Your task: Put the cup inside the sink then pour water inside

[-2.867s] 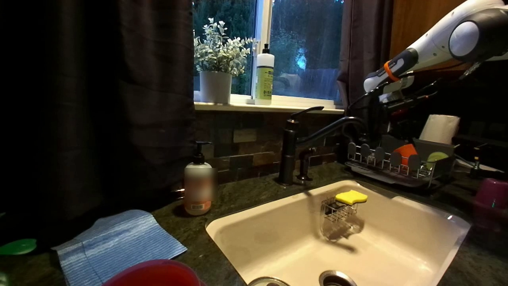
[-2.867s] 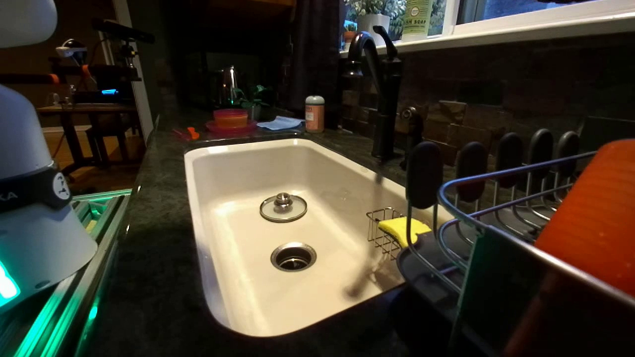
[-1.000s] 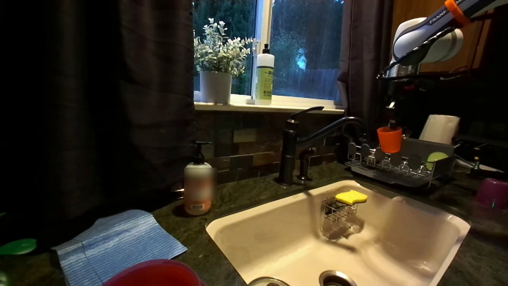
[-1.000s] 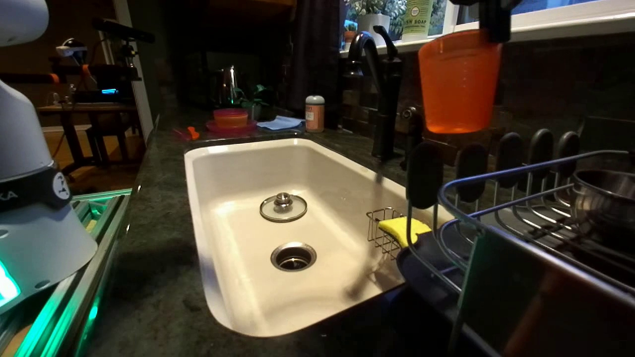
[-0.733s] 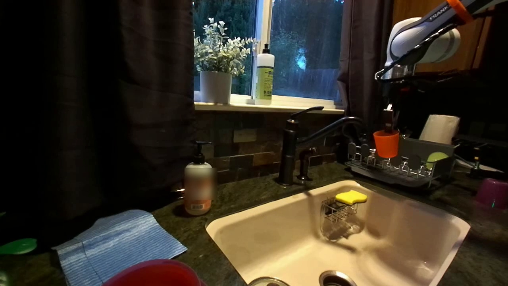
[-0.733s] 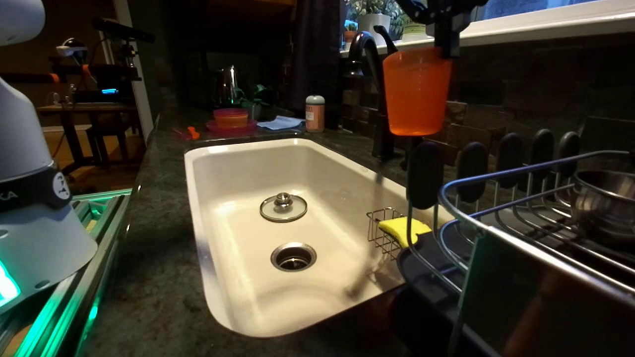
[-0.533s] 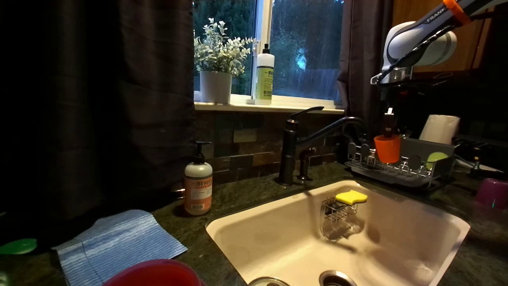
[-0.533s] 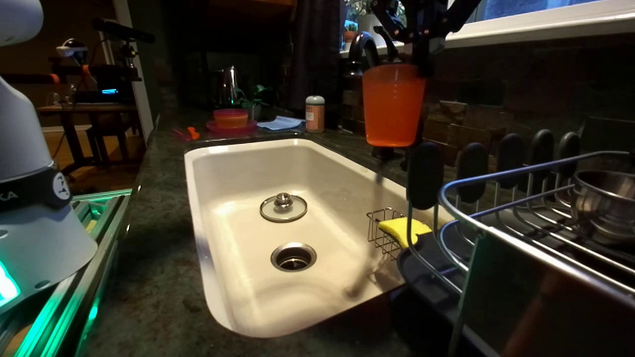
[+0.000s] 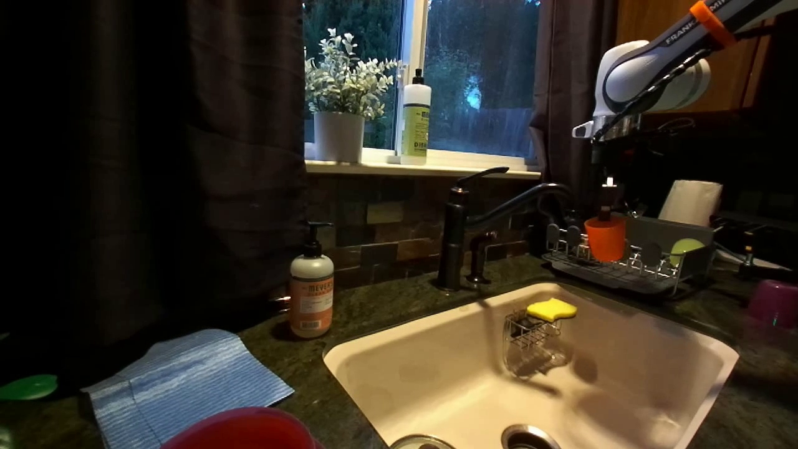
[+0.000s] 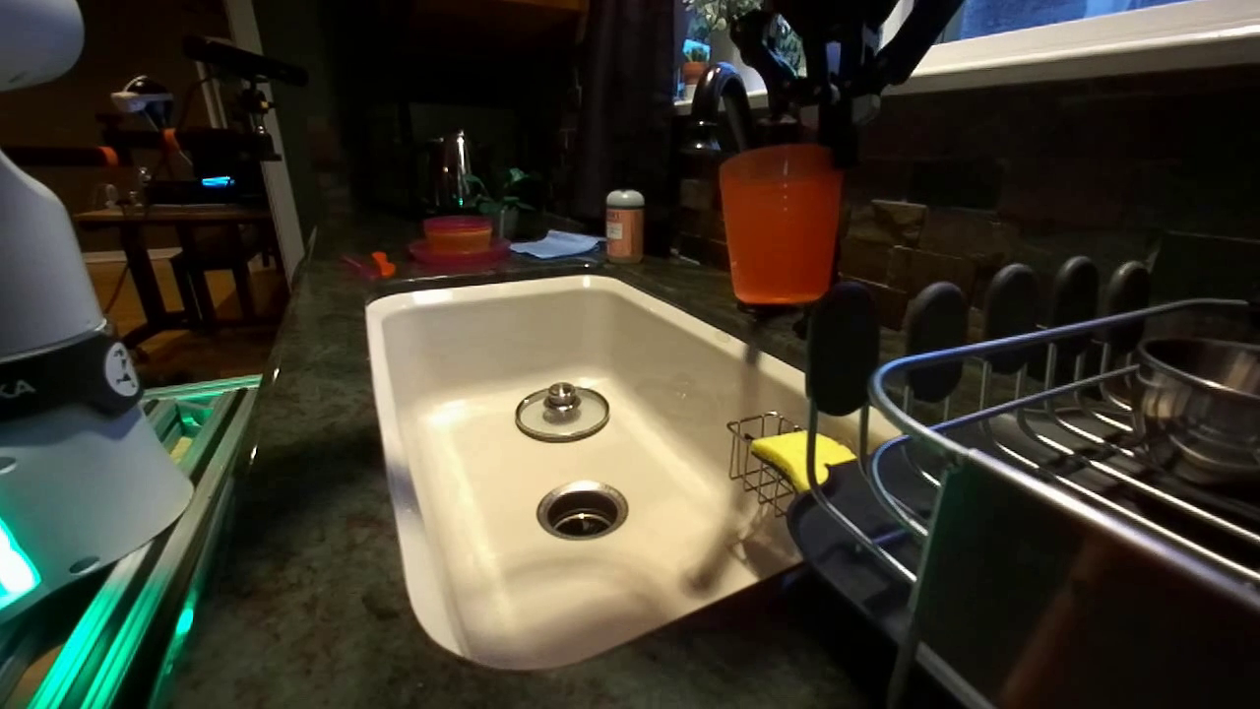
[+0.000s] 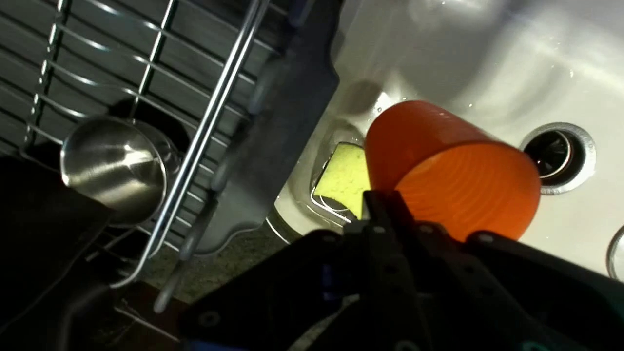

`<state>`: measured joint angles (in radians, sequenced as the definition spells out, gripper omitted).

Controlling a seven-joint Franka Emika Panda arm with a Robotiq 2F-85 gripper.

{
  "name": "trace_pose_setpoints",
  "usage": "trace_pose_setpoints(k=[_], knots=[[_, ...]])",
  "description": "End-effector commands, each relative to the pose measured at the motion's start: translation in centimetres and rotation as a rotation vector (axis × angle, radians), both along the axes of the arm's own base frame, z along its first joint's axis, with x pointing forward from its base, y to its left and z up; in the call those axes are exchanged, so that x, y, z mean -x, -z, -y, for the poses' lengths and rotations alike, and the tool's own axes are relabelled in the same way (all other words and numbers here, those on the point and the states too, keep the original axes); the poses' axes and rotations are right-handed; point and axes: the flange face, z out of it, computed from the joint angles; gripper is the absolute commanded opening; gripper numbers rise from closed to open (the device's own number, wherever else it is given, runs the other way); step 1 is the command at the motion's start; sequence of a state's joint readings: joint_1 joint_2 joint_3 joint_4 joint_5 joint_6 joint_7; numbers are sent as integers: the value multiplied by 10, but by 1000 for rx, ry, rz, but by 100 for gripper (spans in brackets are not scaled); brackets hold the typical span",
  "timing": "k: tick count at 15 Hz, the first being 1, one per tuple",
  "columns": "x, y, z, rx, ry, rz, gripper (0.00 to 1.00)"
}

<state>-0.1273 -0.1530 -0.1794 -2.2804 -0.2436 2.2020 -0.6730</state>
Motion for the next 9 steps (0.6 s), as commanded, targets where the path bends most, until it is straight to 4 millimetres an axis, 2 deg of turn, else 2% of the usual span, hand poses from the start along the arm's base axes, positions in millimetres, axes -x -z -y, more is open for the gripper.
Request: trace_pose_setpoints(k=[1,5,9], knots=[[10,25,-22,26,-159,32,1],[16,55,-29,16,-267,150,1],[36,80,-28,-99,-273,306,1]])
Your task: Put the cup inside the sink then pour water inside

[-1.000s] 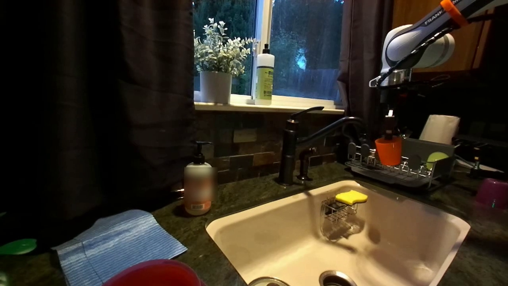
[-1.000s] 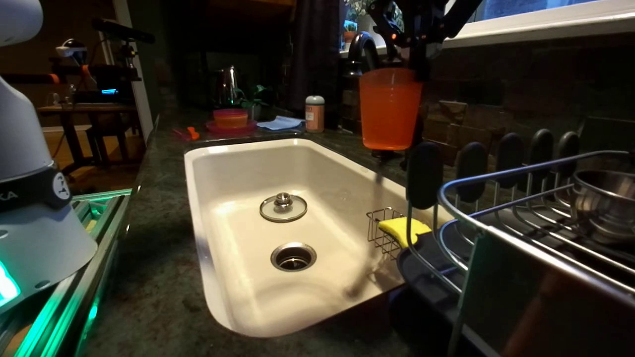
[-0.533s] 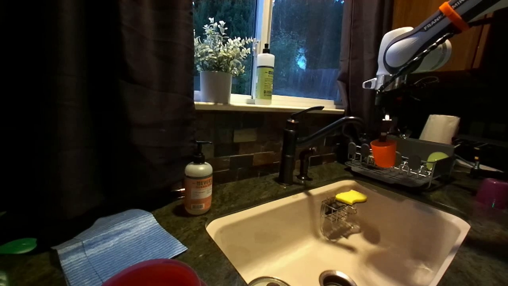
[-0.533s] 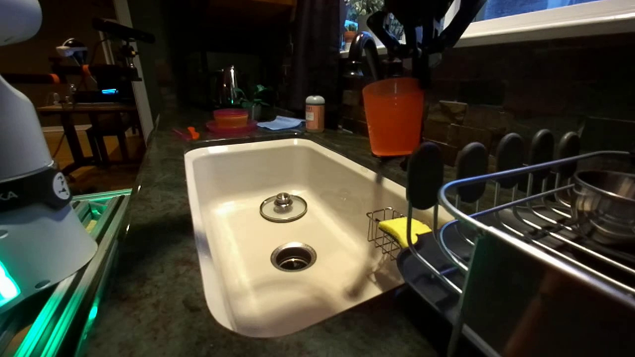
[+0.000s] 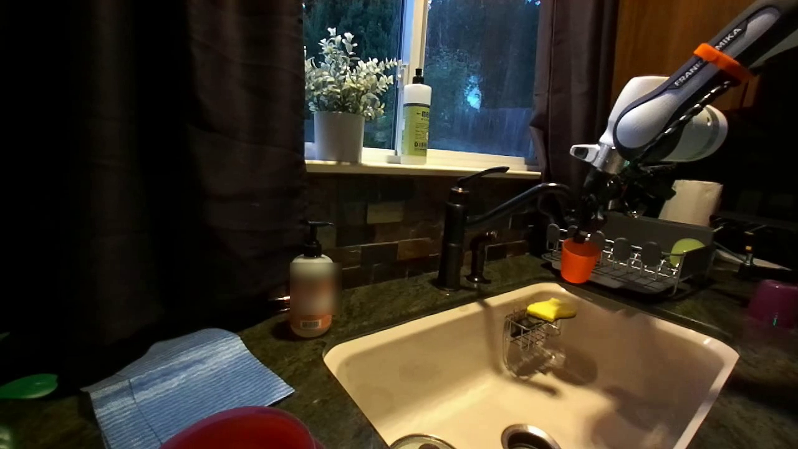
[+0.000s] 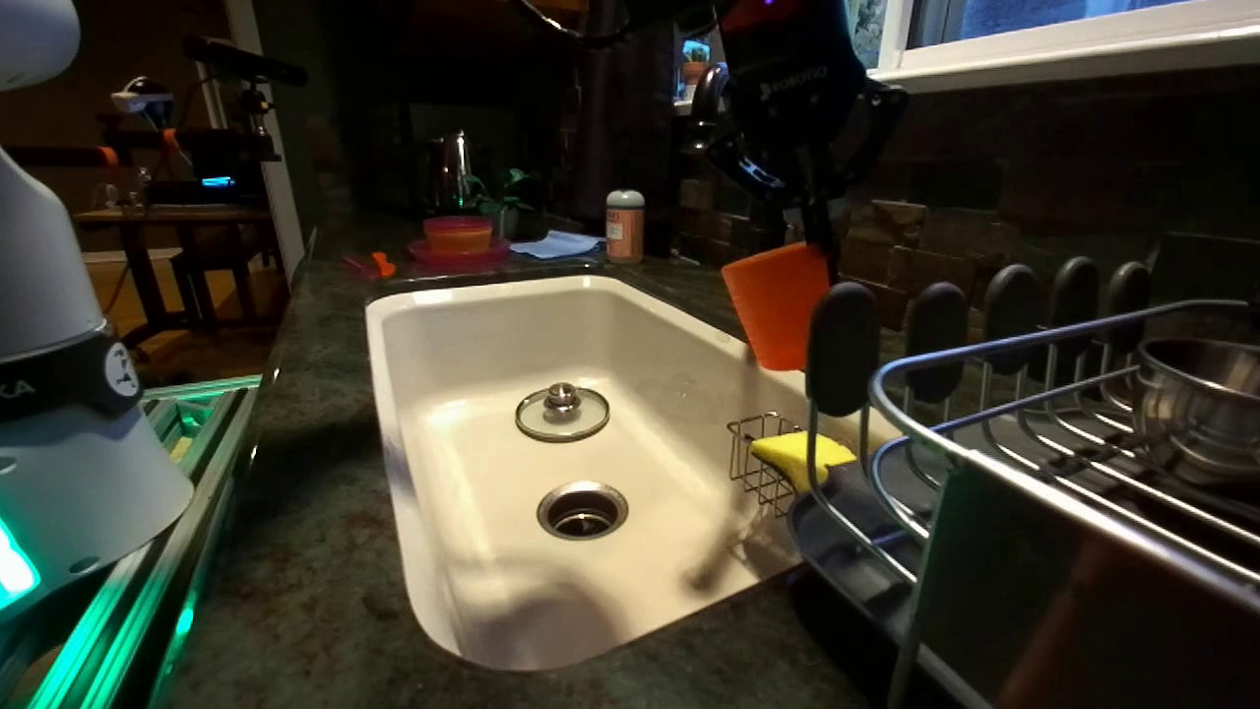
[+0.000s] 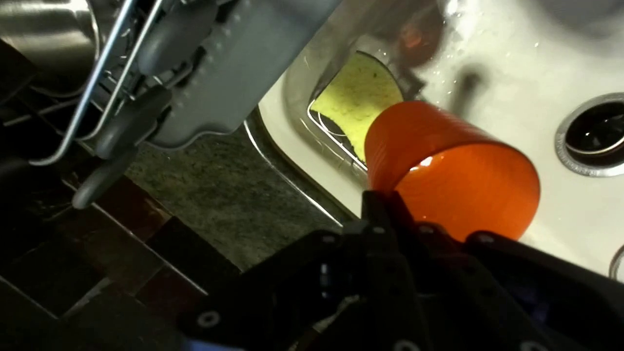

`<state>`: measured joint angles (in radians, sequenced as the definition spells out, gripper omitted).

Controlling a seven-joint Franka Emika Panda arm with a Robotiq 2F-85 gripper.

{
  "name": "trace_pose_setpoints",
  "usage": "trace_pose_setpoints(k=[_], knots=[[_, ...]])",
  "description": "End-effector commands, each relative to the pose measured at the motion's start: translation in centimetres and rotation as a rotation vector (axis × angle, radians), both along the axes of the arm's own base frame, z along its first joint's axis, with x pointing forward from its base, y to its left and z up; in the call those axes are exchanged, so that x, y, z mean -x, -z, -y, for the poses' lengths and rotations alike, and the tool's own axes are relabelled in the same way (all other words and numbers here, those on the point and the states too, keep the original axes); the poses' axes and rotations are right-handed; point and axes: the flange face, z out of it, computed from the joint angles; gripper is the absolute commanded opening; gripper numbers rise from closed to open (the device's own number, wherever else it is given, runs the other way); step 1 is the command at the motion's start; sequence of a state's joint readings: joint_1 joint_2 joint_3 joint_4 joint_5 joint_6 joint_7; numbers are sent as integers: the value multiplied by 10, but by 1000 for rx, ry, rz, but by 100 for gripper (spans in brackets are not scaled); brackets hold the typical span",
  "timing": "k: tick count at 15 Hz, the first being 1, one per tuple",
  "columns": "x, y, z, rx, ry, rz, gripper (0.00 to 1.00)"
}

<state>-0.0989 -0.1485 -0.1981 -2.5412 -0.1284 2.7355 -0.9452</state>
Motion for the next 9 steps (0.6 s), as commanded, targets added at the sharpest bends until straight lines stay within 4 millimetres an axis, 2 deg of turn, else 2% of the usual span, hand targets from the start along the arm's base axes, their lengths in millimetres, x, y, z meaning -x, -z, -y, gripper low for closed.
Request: trace_pose_setpoints(k=[1,4,9], knots=[[24,18,-6,-140,-4,34,1],[26,26,-4,-266,33,11,1],[22,46,11,-322,116,-89,1]])
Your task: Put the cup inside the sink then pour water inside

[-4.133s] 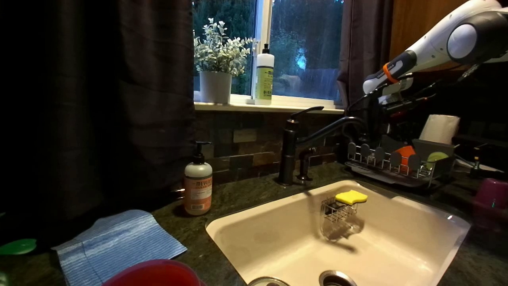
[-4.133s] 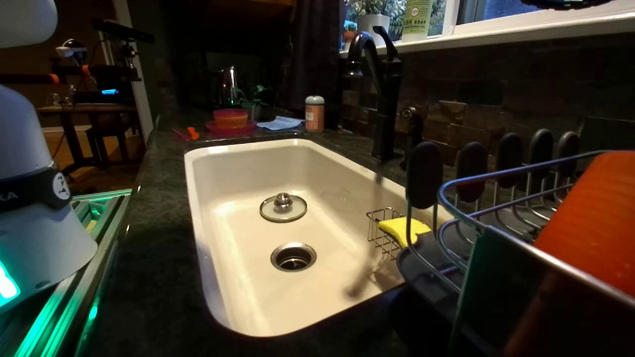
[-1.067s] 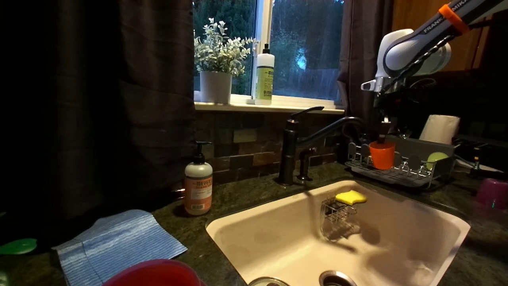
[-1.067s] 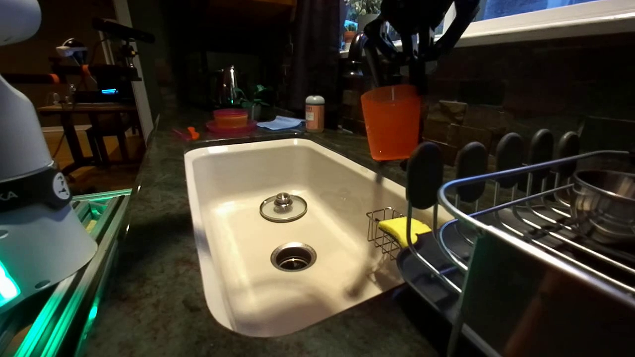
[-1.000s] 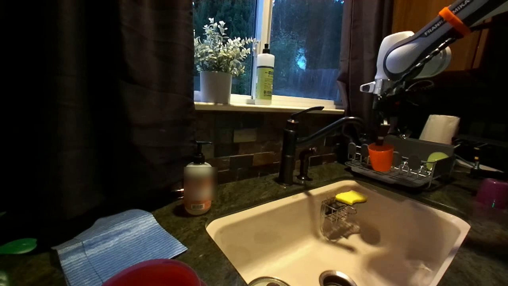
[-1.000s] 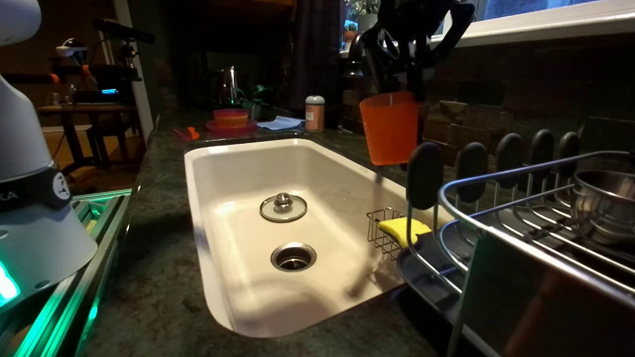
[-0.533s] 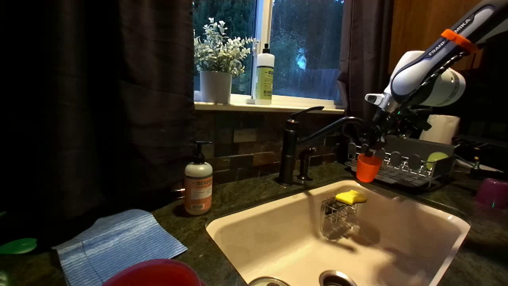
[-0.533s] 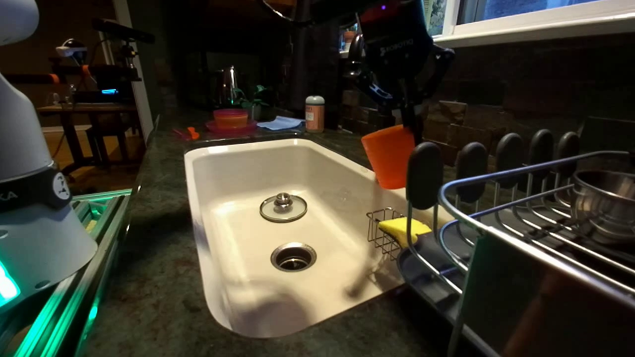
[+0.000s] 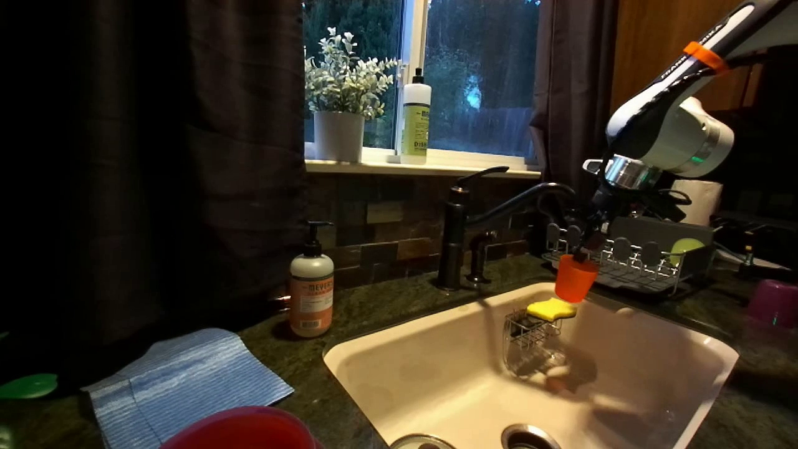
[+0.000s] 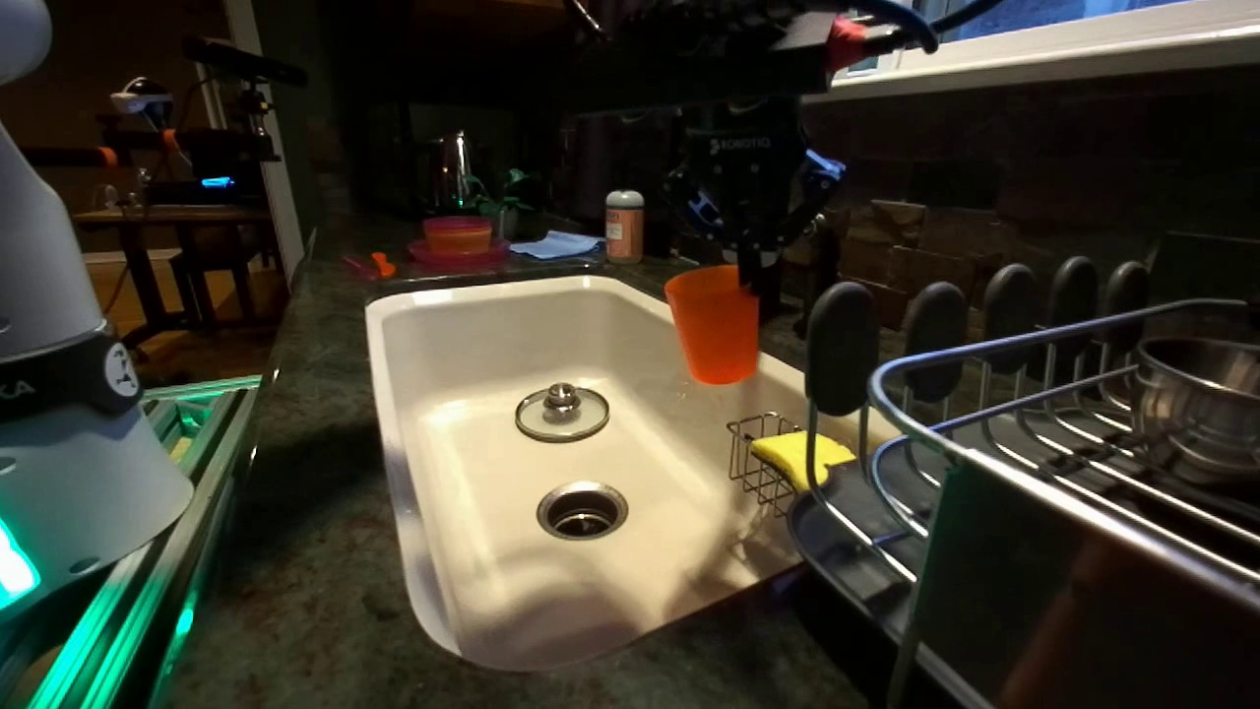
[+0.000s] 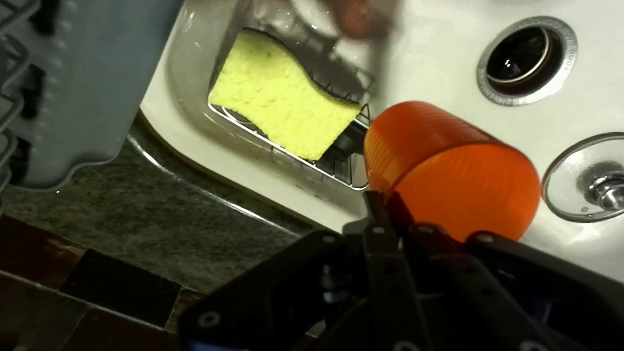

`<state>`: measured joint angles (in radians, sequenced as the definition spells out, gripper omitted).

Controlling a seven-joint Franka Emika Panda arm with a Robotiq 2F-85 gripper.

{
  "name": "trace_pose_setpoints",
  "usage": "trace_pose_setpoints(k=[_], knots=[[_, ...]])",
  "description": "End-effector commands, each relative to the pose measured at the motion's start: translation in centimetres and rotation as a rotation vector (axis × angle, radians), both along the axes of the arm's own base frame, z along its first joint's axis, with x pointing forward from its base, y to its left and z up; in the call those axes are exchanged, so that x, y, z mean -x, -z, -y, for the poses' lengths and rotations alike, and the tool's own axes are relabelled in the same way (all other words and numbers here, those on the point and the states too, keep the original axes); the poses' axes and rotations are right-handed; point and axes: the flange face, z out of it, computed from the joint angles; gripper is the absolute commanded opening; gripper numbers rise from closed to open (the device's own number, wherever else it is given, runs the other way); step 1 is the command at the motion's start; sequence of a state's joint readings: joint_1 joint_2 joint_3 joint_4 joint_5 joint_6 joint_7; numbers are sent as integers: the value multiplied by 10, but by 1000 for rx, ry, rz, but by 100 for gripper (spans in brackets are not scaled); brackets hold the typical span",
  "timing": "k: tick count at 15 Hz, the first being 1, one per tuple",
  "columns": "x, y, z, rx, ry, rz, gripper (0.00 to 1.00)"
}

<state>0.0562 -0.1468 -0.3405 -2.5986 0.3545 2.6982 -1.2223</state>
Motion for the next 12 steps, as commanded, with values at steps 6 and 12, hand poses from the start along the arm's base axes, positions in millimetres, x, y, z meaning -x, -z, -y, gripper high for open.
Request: trace_pose_setpoints(k=[6,12], knots=[[5,28,21,-96,63,-186,4],[-6,39,20,-103,133,-236,1]])
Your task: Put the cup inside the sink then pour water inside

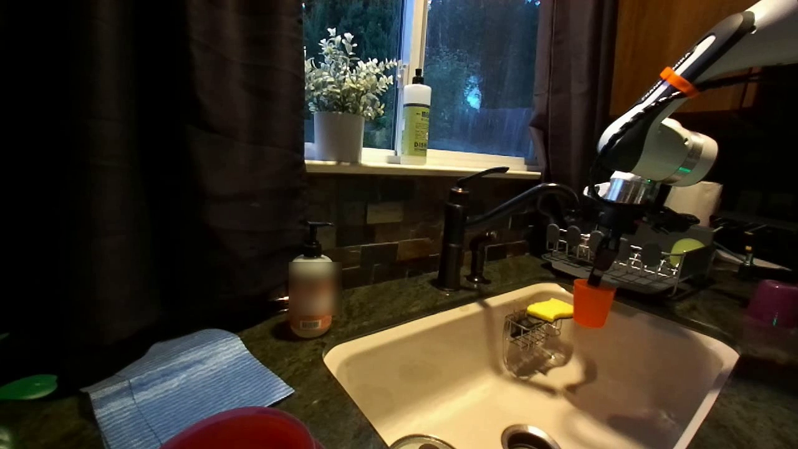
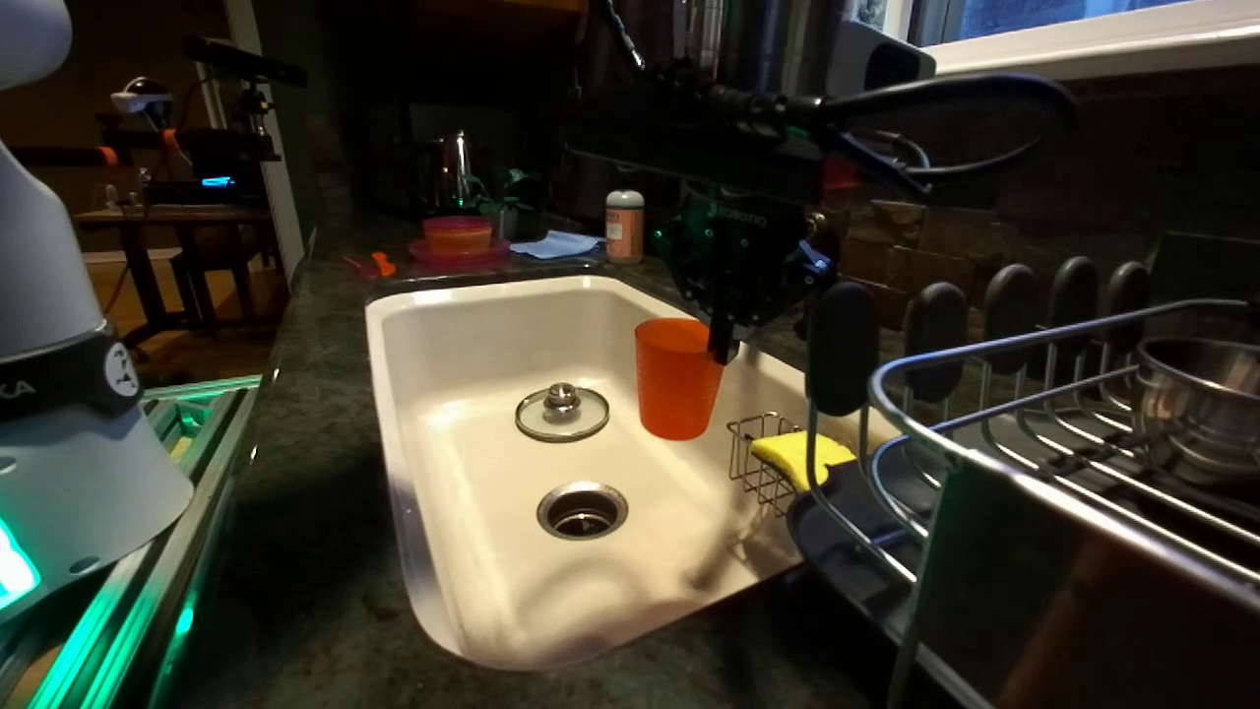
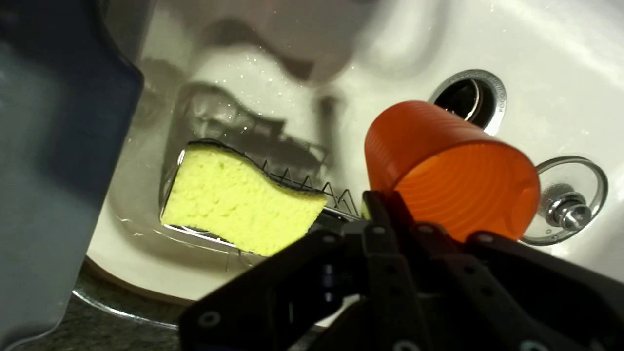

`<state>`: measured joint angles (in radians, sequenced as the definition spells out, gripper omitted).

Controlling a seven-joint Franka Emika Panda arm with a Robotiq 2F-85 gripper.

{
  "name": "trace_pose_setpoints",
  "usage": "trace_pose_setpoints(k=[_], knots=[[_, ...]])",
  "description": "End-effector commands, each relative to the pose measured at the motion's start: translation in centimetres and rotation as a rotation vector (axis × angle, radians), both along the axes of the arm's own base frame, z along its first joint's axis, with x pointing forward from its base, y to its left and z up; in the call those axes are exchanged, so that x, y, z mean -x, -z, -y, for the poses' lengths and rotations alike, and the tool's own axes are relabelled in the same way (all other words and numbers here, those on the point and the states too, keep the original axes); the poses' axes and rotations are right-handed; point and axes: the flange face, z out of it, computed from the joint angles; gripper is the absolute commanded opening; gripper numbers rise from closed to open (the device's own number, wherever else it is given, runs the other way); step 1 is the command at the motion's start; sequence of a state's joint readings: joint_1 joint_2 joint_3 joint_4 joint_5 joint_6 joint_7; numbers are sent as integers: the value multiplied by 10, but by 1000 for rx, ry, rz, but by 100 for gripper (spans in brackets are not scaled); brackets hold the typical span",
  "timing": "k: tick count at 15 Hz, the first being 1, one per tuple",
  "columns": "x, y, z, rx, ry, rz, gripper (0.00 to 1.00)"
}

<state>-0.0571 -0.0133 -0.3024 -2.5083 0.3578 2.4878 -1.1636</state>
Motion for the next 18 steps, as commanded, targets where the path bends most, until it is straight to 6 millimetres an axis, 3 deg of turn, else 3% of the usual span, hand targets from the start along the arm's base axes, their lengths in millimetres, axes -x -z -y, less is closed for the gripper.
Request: trace_pose_setpoints(k=[1,7,18], knots=[[-9,0,-11,-5,83,-11,1],[-18,6,-18,-20,170,67,1],[-13,58,-30,-85,429,-96,1]])
